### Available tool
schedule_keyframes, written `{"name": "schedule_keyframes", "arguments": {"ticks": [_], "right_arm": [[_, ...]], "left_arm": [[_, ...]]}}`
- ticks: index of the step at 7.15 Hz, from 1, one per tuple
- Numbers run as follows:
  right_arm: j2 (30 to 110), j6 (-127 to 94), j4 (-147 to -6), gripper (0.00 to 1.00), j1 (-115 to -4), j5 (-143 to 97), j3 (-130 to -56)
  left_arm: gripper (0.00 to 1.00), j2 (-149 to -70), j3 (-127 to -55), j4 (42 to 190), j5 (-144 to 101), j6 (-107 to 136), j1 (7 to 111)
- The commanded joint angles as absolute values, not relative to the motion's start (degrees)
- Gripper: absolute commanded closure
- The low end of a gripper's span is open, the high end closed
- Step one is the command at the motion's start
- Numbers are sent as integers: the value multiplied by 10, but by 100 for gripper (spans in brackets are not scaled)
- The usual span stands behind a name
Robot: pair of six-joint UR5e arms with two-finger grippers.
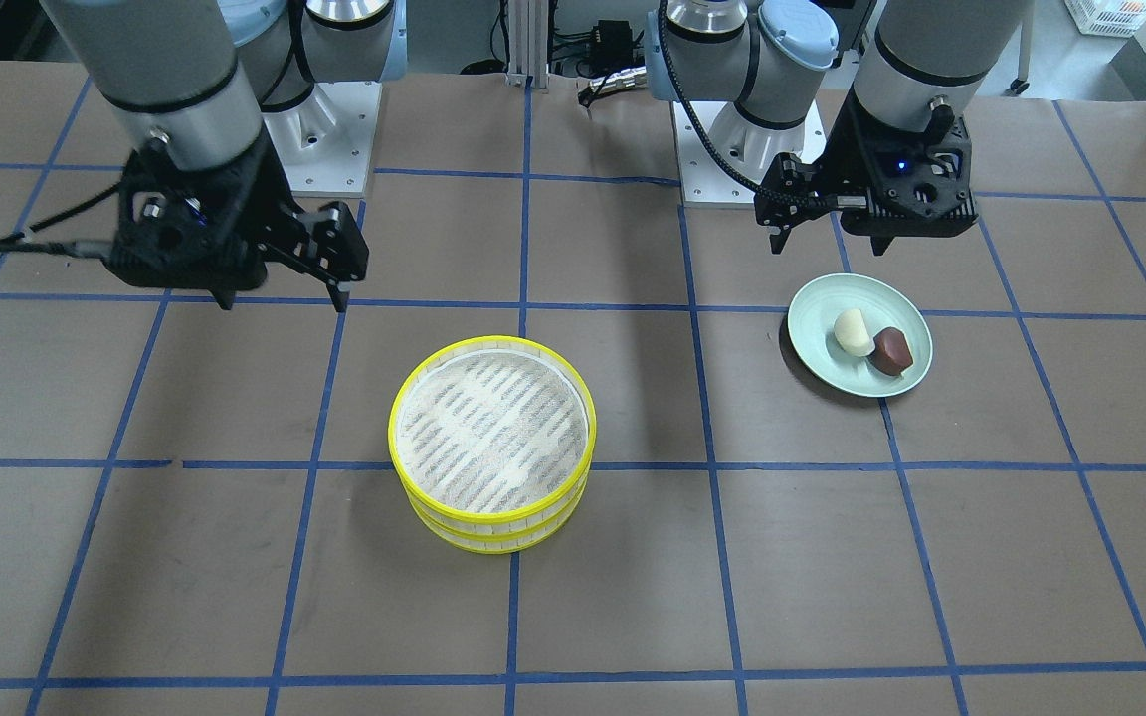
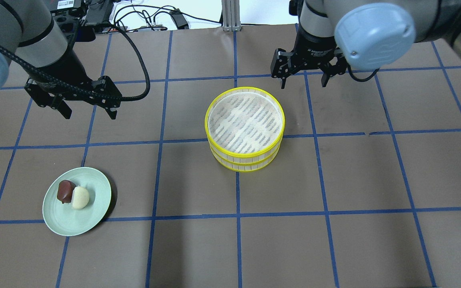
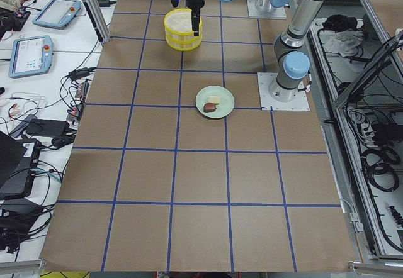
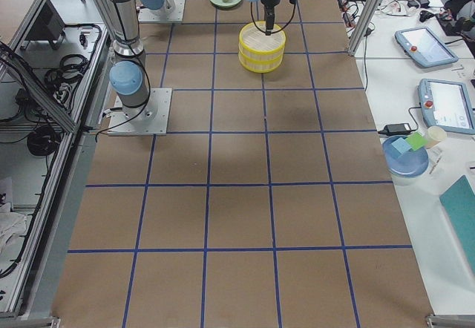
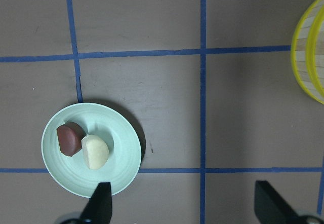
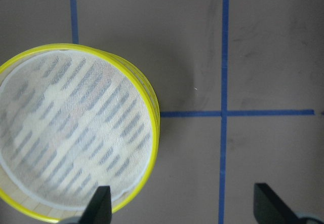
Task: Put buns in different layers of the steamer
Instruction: 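Move the right gripper to the steamer rim while the left approaches the plate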
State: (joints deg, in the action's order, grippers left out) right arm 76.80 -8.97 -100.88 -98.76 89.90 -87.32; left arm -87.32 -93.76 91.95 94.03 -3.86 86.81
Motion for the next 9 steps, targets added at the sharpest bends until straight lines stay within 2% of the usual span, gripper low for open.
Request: {"name": "schedule_keyframes", "arguments": {"ticks": [1, 3, 4, 6, 7, 9], "right_arm": [[719, -88, -1095, 0, -995, 899, -924], [691, -94, -1097, 1, -995, 883, -929], [682, -94, -1095, 5, -995, 876, -931], [677, -94, -1093, 31, -995, 875, -932], [677, -94, -1092, 52, -995, 878, -932], [677, -88, -1092, 71, -994, 882, -931]], "left_arm": [[0, -875, -945, 920, 938, -63, 832], [0, -891, -995, 916, 935, -109, 754], [0, -908, -1017, 883, 942, -104, 745], [0, -952, -1048, 878, 990, -103, 741], [0, -978, -1051, 877, 997, -103, 735], [0, -1022, -1072, 864, 999, -103, 727]]}}
